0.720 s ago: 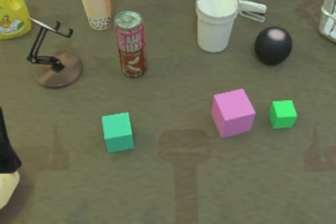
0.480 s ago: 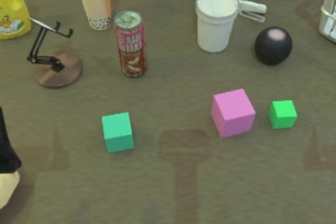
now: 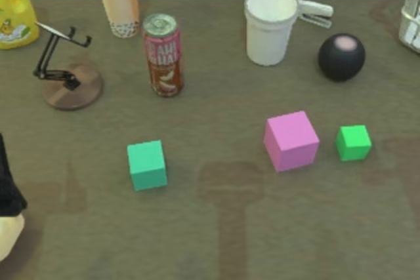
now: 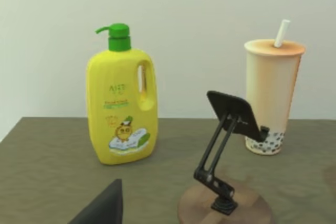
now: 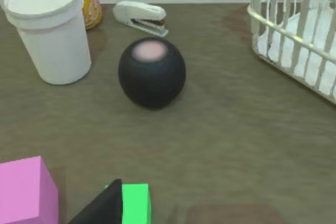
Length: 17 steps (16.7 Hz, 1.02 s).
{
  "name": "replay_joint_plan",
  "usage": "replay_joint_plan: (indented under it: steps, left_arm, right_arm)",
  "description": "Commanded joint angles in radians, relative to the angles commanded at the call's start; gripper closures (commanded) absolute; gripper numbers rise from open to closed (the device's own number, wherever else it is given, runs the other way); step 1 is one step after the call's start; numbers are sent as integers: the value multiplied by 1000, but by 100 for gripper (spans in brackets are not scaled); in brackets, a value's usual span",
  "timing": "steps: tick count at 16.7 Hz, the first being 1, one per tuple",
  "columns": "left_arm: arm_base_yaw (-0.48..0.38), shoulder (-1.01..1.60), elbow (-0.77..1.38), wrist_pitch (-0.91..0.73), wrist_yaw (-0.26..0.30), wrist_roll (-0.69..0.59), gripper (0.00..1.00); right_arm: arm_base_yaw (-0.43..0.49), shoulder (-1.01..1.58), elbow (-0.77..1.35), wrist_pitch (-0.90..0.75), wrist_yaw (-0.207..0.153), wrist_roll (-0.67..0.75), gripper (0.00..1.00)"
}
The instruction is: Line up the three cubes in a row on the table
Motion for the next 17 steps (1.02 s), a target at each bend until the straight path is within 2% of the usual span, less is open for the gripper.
replay_joint_plan:
  steps: [9,13,17]
  left_arm:
    - [0,0,0,0,0,0,0]
    - [0,0,0,0,0,0,0]
    - [0,0,0,0,0,0,0]
  right_arm:
    - [116,974,679,-482,0,86,0]
    - [156,1283,925,-644,2,116,0]
    - [182,1484,1088,-741,4,135,0]
